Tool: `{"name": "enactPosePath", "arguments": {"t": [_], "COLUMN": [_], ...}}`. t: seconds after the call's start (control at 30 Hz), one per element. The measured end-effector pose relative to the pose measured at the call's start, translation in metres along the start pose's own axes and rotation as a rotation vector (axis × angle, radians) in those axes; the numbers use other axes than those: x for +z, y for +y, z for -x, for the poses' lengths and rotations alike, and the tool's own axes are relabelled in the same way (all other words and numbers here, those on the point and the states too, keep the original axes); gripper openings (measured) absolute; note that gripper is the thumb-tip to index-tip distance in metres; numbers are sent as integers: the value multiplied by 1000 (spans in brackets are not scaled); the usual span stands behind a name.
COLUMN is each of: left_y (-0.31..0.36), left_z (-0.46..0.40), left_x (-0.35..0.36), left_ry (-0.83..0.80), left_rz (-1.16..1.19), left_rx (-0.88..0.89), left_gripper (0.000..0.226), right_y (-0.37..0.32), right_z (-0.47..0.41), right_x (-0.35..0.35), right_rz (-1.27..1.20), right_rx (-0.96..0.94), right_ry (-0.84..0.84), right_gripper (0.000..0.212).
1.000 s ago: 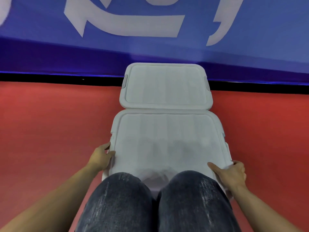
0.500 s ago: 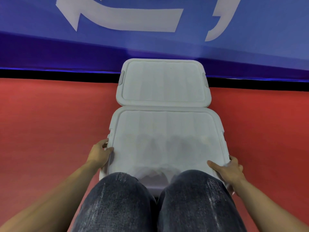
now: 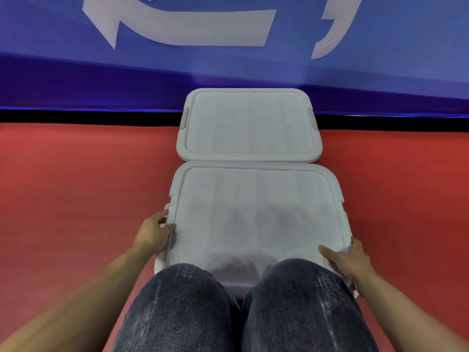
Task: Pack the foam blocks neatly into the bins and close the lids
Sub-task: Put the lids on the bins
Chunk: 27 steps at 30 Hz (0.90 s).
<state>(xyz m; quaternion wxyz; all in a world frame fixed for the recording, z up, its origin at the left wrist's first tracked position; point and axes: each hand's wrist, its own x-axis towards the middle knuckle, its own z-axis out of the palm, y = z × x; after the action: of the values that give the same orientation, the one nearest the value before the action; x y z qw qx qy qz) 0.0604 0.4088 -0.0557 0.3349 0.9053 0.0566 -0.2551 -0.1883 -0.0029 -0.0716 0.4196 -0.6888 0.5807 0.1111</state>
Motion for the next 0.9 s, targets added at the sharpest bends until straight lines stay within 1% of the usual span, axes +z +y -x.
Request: {"name": "enactPosePath", "arguments": {"t": [0.13, 0.23, 0.27, 0.37, 0.4, 0.43, 0.5, 0.57, 0.6, 0.63, 0.67, 0.73, 0.8, 0.83, 0.9], "left_y": [6, 6, 4, 6, 5, 5, 1, -9, -26, -36, -29, -4, 9, 8, 6], "left_z": [-2, -4, -6, -4, -4, -3, -6, -16, -32, -44, -37, -11, 4, 4, 5], "left_x": [12, 21, 23, 29, 30, 28, 23, 21, 24, 28, 27, 21, 21, 23, 26], "left_ry": [22, 32, 50, 98, 95, 79, 65, 88, 97, 99, 86, 79, 63, 65, 78], "left_rz": [81, 114, 130, 157, 192, 226, 240, 159, 110, 69, 33, 102, 183, 210, 227], "left_rx": [-77, -165, -203, -303, -318, -326, -315, -328, -323, -304, -279, -218, -177, -166, -150], "left_gripper": [51, 55, 59, 79, 82, 81, 69, 67, 67, 63, 57, 40, 27, 27, 34], "right_y": [-10, -17, -18, -21, -21, -22, -27, -30, -31, -33, -35, -38, -37, -35, -34], "right_z": [-5, -7, -6, -10, -12, -13, -15, -15, -17, -18, -20, -24, -31, -34, -35], "right_x": [0, 0, 1, 2, 3, 4, 6, 6, 4, 2, -1, -5, -5, -5, -4], "right_rz": [67, 84, 81, 88, 96, 103, 117, 127, 125, 120, 123, 140, 163, 169, 157], "right_rx": [26, -19, -32, -11, 4, 16, 43, 73, 85, 87, 89, 87, 76, 68, 61], "right_ry": [1, -19, -23, -9, -6, -3, 1, -5, -16, -32, -52, -89, -101, -98, -86], "right_gripper": [119, 139, 141, 134, 131, 129, 128, 131, 133, 136, 142, 158, 163, 163, 170]}}
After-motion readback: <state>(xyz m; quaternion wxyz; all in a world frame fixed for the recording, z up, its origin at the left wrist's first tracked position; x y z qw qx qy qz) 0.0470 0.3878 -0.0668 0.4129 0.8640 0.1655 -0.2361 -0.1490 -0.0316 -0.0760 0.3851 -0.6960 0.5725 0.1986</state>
